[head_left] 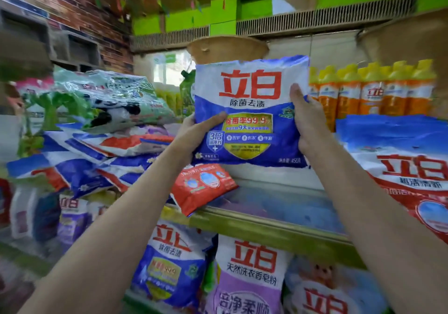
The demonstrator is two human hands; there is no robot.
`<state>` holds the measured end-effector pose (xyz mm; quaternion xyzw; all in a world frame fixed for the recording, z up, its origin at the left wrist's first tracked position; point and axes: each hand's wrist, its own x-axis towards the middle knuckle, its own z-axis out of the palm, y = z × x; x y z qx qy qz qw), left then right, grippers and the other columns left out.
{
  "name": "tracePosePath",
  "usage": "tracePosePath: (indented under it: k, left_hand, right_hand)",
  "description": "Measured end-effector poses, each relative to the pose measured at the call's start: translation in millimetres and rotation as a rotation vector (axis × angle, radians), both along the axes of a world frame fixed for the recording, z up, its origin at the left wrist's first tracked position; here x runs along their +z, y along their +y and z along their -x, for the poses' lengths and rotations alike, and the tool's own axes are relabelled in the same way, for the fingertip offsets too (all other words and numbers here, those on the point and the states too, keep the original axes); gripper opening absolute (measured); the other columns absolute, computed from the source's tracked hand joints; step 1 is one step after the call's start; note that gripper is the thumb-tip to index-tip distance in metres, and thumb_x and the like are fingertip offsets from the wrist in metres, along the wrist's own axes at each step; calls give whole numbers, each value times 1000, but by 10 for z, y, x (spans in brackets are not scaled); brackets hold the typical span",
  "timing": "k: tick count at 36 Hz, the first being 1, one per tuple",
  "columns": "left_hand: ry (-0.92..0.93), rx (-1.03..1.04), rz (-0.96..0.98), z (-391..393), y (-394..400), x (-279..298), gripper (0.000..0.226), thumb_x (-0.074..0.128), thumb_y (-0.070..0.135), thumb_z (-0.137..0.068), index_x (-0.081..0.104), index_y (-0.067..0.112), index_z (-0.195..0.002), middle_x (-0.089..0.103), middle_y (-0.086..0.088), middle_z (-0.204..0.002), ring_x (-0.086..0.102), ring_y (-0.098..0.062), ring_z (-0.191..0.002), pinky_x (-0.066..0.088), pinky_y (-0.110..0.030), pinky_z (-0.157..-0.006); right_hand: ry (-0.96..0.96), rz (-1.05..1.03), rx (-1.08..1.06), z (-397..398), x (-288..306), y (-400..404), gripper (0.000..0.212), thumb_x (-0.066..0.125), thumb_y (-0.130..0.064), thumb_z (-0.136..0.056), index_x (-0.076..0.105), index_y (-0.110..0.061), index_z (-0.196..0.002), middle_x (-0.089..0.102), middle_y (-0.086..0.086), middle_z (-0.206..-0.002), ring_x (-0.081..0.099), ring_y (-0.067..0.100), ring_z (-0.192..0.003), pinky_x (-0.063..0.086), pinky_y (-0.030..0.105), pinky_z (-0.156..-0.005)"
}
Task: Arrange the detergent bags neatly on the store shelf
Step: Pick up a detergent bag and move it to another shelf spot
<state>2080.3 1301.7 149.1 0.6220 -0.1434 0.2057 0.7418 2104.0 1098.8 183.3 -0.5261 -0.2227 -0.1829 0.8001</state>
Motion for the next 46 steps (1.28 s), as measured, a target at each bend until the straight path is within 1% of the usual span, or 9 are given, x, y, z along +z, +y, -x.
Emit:
tracePosePath:
  k: [8, 18, 22, 24, 26, 30, 35, 42, 46]
  left_hand:
    - [14, 56, 95, -234, -36, 16, 18, 74, 25, -78, 61, 22, -90, 73, -4, -82, 70, -16, -60, 61, -34, -63]
    - [88, -7, 45, -638, -400, -101, 35, 71, 30, -82, 57, 14, -109, 71, -4, -86, 68, -9, -53, 57, -23, -52]
    - [114, -256, -157, -800, -521, -148, 50, 76, 19, -76, 56, 7, -120, 74, -2, -88, 72, -12, -68, 57, -24, -59]
    - [158, -306, -444, -852, -569, -200, 37, 78, 6, -71, 62, 10, -104, 74, 7, -77, 70, -9, -69, 53, -16, -57]
    - [181, -215, -684, -934, -651, -264, 27, 74, -7, -72, 62, 13, -87, 70, 10, -71, 65, -12, -71, 48, -11, -53]
    - [112, -77, -716, -1225, -848, -404, 61, 70, -18, -66, 54, 4, -121, 61, -1, -110, 59, -15, -97, 48, -16, -74]
    - [143, 188, -809, -1801, -882, -733, 102, 85, 23, -43, 39, 13, -134, 54, -2, -130, 53, -22, -121, 48, -37, -98]
    - [297, 398, -923, -1529, -866, -833, 72, 77, 21, -70, 38, 4, -128, 55, -14, -125, 55, -35, -114, 47, -37, -90]
    - [289, 452, -1001, -1409, -816, -715, 44, 62, 16, -78, 49, -1, -118, 58, -13, -117, 58, -34, -108, 46, -32, -81]
  right_hand:
    - [-24, 115, 75, 74, -37, -22, 39, 62, -34, -88, 55, -18, -122, 74, -2, -98, 72, 13, -84, 58, 28, -66]
    - [56, 373, -95, -160, -354, -445, 68, 77, -1, -70, 37, -20, -122, 65, -2, -106, 68, 15, -88, 60, 29, -67]
    - [67, 358, -214, -326, -485, -618, 70, 79, -1, -68, 38, -15, -122, 64, -1, -107, 67, 13, -89, 59, 27, -67]
    - [84, 398, -284, -409, -552, -679, 62, 79, -1, -68, 40, -17, -113, 61, -6, -99, 64, 7, -84, 56, 20, -61]
    - [99, 448, -335, -551, -650, -718, 61, 83, -3, -63, 43, -22, -105, 62, -1, -106, 64, 14, -92, 56, 29, -74]
    - [159, 434, -363, -882, -880, -736, 58, 81, 2, -62, 48, -22, -104, 63, 8, -115, 62, 27, -105, 51, 49, -92]
    - [236, 551, -378, -1270, -1097, -774, 48, 74, 2, -75, 55, -7, -117, 63, 12, -122, 59, 31, -113, 46, 50, -99]
    - [274, 1028, -634, -1319, -1155, -793, 61, 74, -33, -77, 47, -11, -127, 56, 11, -126, 55, 31, -113, 47, 38, -90]
    - [283, 868, -785, -1220, -1069, -671, 60, 78, -15, -74, 36, -6, -116, 52, 14, -122, 56, 33, -108, 45, 37, -75]
